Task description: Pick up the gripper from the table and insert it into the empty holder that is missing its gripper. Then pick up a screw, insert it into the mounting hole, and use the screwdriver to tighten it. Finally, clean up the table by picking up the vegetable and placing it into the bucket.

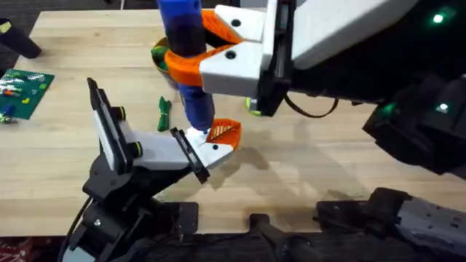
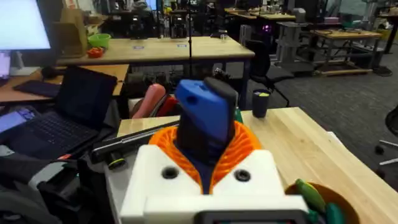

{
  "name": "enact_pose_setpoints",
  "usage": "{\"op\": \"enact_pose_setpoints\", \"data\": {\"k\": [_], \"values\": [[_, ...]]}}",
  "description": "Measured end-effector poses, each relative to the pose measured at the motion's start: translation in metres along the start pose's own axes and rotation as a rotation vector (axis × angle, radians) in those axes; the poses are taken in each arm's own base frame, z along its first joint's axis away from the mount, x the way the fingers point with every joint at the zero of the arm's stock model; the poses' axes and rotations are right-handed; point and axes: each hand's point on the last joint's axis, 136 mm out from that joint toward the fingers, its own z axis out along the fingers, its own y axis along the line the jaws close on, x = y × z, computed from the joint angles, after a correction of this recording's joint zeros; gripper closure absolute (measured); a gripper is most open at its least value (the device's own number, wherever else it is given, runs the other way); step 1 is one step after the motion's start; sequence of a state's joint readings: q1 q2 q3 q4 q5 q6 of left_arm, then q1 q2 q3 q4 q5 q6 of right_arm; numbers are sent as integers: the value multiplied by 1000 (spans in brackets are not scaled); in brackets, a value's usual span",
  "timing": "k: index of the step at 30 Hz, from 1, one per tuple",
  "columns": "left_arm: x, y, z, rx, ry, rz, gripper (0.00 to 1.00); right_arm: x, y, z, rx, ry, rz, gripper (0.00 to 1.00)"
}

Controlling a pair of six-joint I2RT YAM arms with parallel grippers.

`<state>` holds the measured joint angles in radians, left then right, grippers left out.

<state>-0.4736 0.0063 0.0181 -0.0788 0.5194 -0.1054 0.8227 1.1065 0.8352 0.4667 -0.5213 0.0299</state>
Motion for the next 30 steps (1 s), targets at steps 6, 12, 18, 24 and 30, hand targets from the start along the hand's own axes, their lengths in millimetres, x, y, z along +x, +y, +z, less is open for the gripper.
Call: {"op": "enact_pose_setpoints", "data": {"k": [6, 12, 18, 24, 30], "values": [[0, 0, 0, 0, 0, 0, 993, 6, 0, 0, 1, 21, 13, 951], [0, 0, 0, 0, 0, 0, 993, 8, -1, 1, 1, 29, 14, 951], [0, 0, 0, 0, 0, 0, 993, 1, -1, 2, -1, 0, -4, 951], [0, 0, 0, 0, 0, 0, 993, -3, 0, 2, -1, -18, -15, 951], [0, 0, 0, 0, 0, 0, 993, -2, 0, 2, -1, -11, -11, 951]]}}
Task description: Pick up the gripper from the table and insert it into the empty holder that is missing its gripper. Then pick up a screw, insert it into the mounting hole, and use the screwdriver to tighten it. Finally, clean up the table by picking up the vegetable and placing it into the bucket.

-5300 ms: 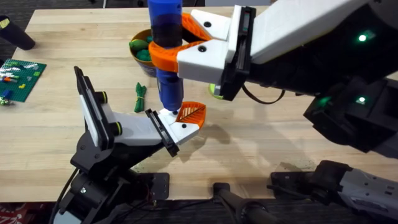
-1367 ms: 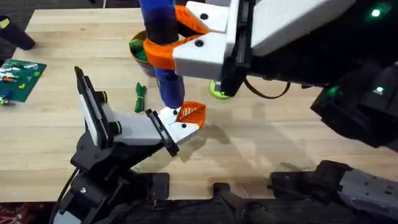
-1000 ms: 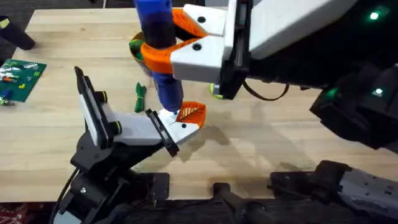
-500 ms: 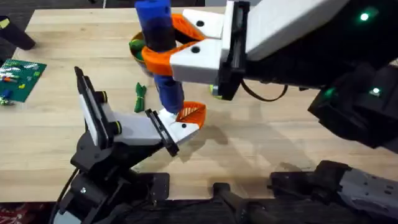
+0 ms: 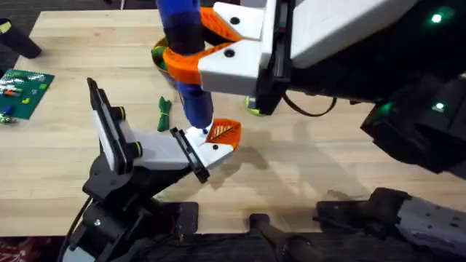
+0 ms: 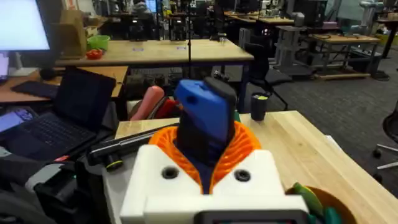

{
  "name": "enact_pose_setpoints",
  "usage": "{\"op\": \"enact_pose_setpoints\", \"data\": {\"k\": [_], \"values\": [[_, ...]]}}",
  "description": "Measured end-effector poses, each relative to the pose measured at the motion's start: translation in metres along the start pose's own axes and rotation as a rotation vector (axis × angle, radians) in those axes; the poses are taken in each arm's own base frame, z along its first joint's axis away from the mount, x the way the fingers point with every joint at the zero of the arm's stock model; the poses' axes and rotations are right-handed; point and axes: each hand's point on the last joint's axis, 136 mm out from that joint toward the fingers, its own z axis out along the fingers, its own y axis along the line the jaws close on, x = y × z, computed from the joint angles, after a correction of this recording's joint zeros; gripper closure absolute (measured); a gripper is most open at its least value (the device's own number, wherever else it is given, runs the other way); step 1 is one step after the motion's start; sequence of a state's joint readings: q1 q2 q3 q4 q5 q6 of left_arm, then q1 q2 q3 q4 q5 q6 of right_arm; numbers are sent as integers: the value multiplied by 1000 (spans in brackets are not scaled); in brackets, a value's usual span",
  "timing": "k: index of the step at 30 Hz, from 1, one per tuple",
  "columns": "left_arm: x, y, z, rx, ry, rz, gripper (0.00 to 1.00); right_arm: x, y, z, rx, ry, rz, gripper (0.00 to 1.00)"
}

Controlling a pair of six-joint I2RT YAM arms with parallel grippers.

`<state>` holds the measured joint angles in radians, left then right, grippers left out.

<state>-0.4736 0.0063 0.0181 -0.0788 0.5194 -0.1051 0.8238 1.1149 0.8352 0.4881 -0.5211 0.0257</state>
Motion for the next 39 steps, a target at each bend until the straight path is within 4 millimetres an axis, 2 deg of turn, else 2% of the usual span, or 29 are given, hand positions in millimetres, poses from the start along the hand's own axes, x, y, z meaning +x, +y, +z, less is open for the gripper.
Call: {"op": "enact_pose_setpoints", "data": {"k": [9, 39], "values": [[0, 0, 0, 0, 0, 0, 993, 8, 0, 0, 1, 30, 14, 951], [0, 0, 0, 0, 0, -1, 993, 11, -1, 0, 3, 45, 15, 951]]}}
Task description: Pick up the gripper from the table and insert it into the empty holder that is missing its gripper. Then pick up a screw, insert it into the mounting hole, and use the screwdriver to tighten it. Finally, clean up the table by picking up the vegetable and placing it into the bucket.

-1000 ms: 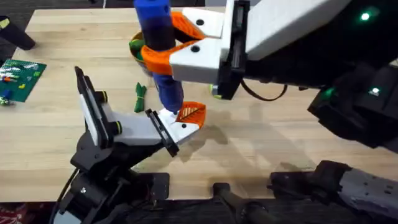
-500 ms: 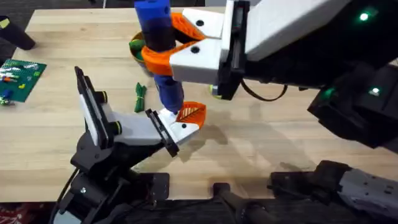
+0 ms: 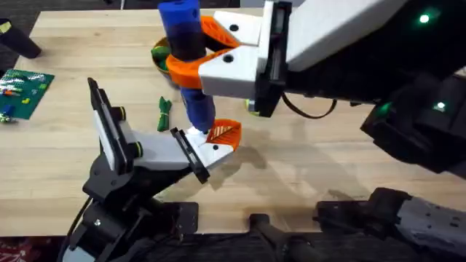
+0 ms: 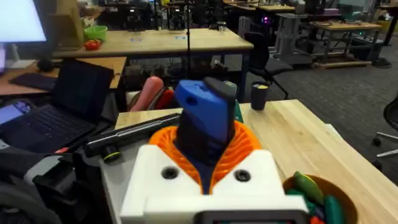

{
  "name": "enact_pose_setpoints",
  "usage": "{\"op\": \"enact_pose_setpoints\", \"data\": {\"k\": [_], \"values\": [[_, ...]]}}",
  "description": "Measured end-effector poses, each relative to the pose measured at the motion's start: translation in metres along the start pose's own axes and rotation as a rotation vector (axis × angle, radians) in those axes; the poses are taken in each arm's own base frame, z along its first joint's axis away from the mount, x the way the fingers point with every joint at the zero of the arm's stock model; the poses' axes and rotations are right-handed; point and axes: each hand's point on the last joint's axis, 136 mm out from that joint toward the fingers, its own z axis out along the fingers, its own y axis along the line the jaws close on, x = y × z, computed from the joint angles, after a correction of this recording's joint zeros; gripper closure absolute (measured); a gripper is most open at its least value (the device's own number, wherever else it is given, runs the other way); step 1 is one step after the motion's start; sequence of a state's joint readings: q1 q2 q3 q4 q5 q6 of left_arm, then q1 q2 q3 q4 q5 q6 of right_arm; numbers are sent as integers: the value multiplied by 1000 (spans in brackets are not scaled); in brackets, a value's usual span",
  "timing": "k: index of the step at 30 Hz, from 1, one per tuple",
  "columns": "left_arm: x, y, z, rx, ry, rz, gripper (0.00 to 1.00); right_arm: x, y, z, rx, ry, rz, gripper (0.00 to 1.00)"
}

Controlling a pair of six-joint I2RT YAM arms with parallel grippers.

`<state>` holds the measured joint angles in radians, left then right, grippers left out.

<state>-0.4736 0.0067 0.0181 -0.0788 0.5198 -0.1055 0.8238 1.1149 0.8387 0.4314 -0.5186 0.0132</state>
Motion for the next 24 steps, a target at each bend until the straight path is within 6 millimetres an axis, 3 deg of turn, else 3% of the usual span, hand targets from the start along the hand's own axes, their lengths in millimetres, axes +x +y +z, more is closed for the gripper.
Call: {"op": "enact_pose_setpoints", "data": {"k": [7, 12, 24], "values": [[-3, 0, 0, -2, -11, 8, 993, -12, 1, 4, -12, -60, -39, 951], [0, 1, 0, -4, -1, 1, 993, -45, -3, -1, 5, -189, -129, 951], [0, 1, 0, -4, -1, 1, 993, -46, -12, -5, 33, -192, -141, 951]]}}
